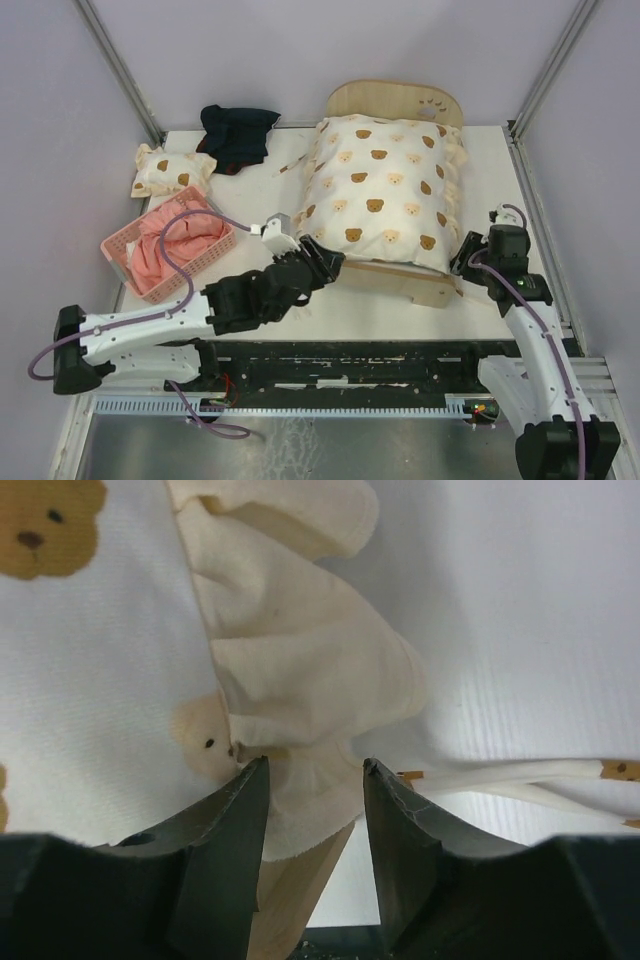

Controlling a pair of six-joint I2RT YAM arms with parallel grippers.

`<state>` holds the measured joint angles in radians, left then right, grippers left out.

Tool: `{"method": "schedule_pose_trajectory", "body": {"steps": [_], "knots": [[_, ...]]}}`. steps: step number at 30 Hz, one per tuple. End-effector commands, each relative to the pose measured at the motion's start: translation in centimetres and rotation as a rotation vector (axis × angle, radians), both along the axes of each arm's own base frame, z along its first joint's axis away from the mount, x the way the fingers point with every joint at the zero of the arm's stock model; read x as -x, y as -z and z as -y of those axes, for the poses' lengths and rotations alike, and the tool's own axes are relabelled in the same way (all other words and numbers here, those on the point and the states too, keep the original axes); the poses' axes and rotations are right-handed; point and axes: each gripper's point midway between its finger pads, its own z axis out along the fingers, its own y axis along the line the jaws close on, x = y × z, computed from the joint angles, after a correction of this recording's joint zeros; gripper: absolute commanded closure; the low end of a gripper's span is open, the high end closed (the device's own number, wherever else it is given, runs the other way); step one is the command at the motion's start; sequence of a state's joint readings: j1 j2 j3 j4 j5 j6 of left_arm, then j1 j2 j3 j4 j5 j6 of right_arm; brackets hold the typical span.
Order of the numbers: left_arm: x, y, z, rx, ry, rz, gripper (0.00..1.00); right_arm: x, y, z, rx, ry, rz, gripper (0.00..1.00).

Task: Set up the pet bed

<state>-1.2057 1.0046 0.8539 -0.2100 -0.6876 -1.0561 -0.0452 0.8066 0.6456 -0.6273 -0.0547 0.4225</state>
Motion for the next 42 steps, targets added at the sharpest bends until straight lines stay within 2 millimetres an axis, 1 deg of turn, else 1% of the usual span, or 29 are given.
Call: {"method": "schedule_pose_trajectory", "body": {"steps": [1, 4, 6, 9, 10, 12, 14, 17, 21, 24, 26, 28, 29, 31, 32, 34, 35, 37, 39, 42], "knots": [[0.4, 1.6, 0.0, 0.149, -0.221, -0.205, 0.45, 0.2, -1.5, -5.1, -0.083, -0.122, 0.078, 0.48], [1.1, 2.3, 1.6, 0.179, -0.220, -0.260, 0.45, 0.1, -2.0, -7.7, -0.114, -0.159, 0.105, 0.49], [1.2, 3.7, 1.7, 0.151, -0.259, -0.309, 0.42, 0.2, -1.8, -9.6, -0.143, -0.193, 0.093, 0.49], [1.4, 5.8, 1.6, 0.111, -0.306, -0.368, 0.38, 0.6, -1.5, -11.8, -0.154, -0.231, 0.091, 0.51], [1.5, 6.5, 1.6, 0.106, -0.316, -0.383, 0.37, 0.7, -1.4, -12.2, -0.138, -0.241, 0.093, 0.51], [1.3, 7.7, 1.5, 0.112, -0.349, -0.397, 0.35, 0.8, -1.2, -12.3, -0.085, -0.253, 0.093, 0.50], [0.9, 8.3, 1.4, 0.128, -0.384, -0.390, 0.35, 0.9, -1.1, -12.0, -0.041, -0.259, 0.086, 0.48], [-0.1, 8.8, 1.1, 0.140, -0.442, -0.376, 0.35, 1.2, -1.6, -10.5, 0.032, -0.244, 0.089, 0.46], [-1.6, 9.4, 1.5, 0.147, -0.482, -0.379, 0.36, 1.9, -4.1, -8.0, 0.114, -0.208, 0.141, 0.42], [-2.5, 10.7, 1.5, 0.113, -0.518, -0.395, 0.38, 2.3, -6.5, -6.3, 0.159, -0.178, 0.193, 0.37], [-2.8, 11.2, 1.5, 0.075, -0.532, -0.382, 0.44, 2.6, -8.1, -5.3, 0.179, -0.152, 0.223, 0.35], [-3.0, 11.4, 1.8, 0.022, -0.522, -0.367, 0.51, 2.7, -9.1, -4.9, 0.185, -0.147, 0.251, 0.34], [-3.0, 11.6, 1.9, -0.002, -0.516, -0.366, 0.57, 2.8, -9.5, -4.9, 0.185, -0.155, 0.265, 0.33], [-2.8, 11.6, 2.2, -0.054, -0.481, -0.362, 0.65, 2.9, -9.9, -4.6, 0.187, -0.152, 0.277, 0.32], [-2.6, 11.7, 2.4, -0.075, -0.462, -0.364, 0.71, 3.0, -10.0, -4.6, 0.186, -0.150, 0.283, 0.32], [-2.0, 12.1, 2.4, -0.121, -0.425, -0.373, 0.89, 3.1, -10.3, -4.4, 0.184, -0.145, 0.292, 0.32], [-1.5, 12.4, 2.1, -0.146, -0.417, -0.379, 0.96, 3.2, -10.4, -4.3, 0.185, -0.137, 0.292, 0.32], [-0.4, 12.9, 1.3, -0.198, -0.404, -0.377, 0.97, 3.4, -10.7, -4.0, 0.187, -0.134, 0.297, 0.32], [0.6, 12.9, 0.9, -0.241, -0.369, -0.362, 0.97, 3.6, -11.2, -3.7, 0.190, -0.125, 0.306, 0.32], [1.2, 12.0, 0.7, -0.305, -0.308, -0.301, 0.97, 3.9, -12.2, -3.4, 0.179, -0.119, 0.332, 0.32]]}}
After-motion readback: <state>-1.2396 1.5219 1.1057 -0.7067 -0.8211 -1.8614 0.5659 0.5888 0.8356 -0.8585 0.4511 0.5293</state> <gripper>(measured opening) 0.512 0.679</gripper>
